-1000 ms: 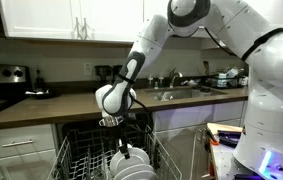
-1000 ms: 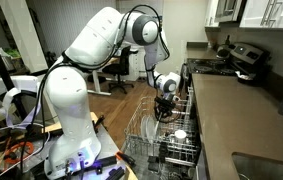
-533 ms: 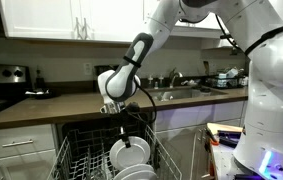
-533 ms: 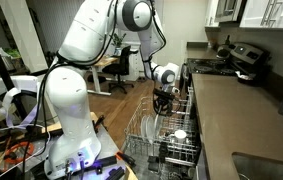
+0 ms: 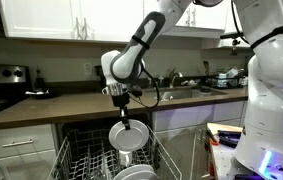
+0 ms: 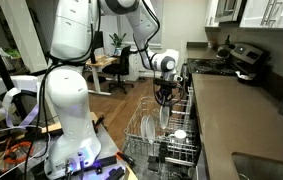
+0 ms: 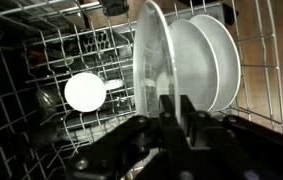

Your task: Place the white plate on the countertop

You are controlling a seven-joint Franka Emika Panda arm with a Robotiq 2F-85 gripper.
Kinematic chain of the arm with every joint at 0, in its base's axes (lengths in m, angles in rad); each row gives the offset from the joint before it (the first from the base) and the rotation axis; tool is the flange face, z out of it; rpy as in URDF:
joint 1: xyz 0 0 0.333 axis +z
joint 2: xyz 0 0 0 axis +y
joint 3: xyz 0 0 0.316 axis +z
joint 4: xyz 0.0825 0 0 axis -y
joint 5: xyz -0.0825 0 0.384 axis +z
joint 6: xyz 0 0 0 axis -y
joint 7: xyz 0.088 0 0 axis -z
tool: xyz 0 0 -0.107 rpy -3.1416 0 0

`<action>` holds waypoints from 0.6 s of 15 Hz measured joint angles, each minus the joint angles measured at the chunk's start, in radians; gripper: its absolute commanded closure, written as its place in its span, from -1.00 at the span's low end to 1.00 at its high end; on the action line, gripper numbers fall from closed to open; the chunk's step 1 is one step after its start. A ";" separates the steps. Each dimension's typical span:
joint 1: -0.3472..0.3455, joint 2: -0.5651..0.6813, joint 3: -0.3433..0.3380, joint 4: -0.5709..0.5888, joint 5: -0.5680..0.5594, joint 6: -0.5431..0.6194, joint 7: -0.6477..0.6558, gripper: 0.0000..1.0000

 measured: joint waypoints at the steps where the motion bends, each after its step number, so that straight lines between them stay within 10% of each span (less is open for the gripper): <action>1: 0.009 -0.023 -0.009 -0.009 -0.018 0.000 0.019 0.86; 9: 0.084 -0.169 -0.048 -0.030 -0.197 -0.082 0.197 0.86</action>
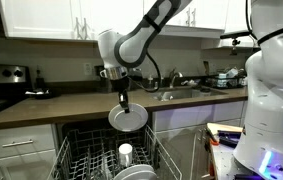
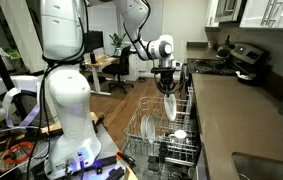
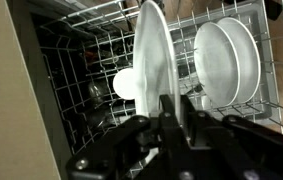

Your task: Place the white plate on the countertop

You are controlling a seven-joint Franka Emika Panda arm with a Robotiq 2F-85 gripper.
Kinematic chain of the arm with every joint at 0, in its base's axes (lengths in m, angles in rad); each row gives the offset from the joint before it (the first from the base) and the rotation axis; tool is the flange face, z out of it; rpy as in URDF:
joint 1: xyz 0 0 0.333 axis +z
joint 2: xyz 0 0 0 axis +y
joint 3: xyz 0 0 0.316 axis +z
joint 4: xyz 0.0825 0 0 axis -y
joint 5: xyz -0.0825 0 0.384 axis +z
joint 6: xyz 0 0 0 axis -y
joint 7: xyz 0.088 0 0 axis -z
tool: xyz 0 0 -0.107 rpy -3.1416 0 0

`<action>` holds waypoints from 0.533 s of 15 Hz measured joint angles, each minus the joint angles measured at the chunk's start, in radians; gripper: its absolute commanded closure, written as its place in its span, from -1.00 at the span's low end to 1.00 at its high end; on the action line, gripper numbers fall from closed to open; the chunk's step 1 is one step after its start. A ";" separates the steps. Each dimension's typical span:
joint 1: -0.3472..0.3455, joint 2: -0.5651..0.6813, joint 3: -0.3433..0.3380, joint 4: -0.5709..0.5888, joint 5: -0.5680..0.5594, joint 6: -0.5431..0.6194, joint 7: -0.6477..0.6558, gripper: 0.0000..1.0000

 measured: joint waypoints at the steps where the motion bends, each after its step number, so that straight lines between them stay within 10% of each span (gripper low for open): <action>1: 0.003 -0.011 0.000 0.000 -0.022 -0.008 0.017 0.86; 8: 0.015 -0.046 -0.001 0.001 -0.223 -0.031 0.138 0.87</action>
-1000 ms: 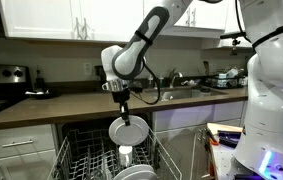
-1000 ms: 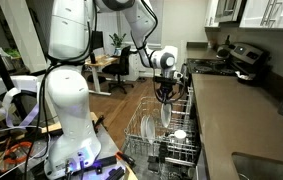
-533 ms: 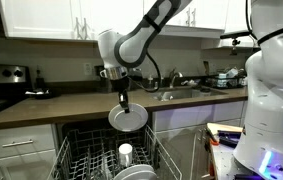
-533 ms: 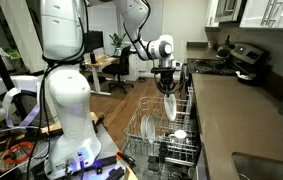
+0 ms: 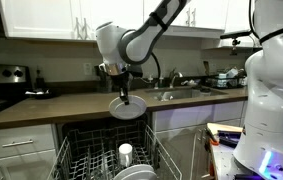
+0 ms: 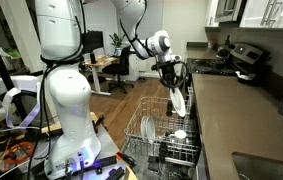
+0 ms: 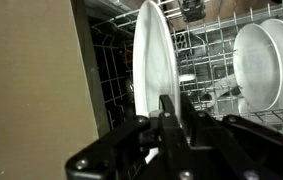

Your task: Place the white plate on the countertop

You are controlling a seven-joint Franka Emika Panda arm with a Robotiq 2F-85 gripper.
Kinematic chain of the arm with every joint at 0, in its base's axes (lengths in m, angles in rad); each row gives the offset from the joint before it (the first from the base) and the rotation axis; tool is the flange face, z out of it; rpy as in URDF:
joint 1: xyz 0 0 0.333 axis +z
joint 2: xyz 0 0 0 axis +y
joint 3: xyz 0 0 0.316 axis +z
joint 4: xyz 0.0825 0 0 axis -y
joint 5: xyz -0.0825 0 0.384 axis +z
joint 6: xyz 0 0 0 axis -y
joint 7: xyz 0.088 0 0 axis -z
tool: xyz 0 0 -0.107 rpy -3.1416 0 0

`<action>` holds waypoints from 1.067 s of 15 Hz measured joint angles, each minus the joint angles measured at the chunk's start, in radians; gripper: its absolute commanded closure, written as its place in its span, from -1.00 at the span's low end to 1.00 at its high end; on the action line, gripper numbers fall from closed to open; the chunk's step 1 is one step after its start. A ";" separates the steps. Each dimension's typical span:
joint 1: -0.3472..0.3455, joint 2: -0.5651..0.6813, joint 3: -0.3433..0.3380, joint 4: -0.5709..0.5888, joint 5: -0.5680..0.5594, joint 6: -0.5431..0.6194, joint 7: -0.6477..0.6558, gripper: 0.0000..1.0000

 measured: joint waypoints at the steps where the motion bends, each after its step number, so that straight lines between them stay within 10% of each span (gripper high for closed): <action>1: 0.003 -0.001 0.000 0.001 -0.035 -0.001 0.023 0.86; 16: 0.008 0.065 -0.020 0.029 -0.448 -0.002 0.342 0.87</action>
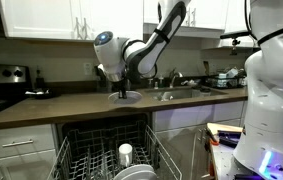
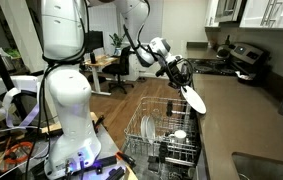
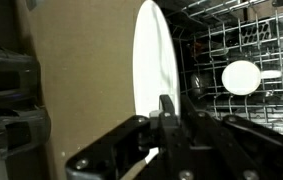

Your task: Place the white plate on the countertop

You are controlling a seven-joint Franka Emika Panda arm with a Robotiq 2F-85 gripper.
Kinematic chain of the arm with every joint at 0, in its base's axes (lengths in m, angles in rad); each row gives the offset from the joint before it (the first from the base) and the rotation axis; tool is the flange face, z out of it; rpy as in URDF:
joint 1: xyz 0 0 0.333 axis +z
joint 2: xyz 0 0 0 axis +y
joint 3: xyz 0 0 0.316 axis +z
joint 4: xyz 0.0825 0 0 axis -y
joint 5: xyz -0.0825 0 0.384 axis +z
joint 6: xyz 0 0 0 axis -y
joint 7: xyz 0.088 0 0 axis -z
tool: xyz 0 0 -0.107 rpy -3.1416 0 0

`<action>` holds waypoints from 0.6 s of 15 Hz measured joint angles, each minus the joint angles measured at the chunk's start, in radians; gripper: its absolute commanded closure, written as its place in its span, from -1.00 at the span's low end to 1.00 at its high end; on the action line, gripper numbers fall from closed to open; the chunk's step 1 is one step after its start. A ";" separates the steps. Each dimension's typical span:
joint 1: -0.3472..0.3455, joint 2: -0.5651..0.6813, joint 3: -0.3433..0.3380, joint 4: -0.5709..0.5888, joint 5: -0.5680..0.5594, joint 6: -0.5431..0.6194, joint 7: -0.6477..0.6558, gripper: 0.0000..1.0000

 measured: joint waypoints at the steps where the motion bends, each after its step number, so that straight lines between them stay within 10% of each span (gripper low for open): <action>1: -0.001 0.027 -0.009 0.016 -0.022 0.000 0.013 0.87; 9: -0.005 0.224 -0.080 0.195 -0.177 0.002 0.084 0.87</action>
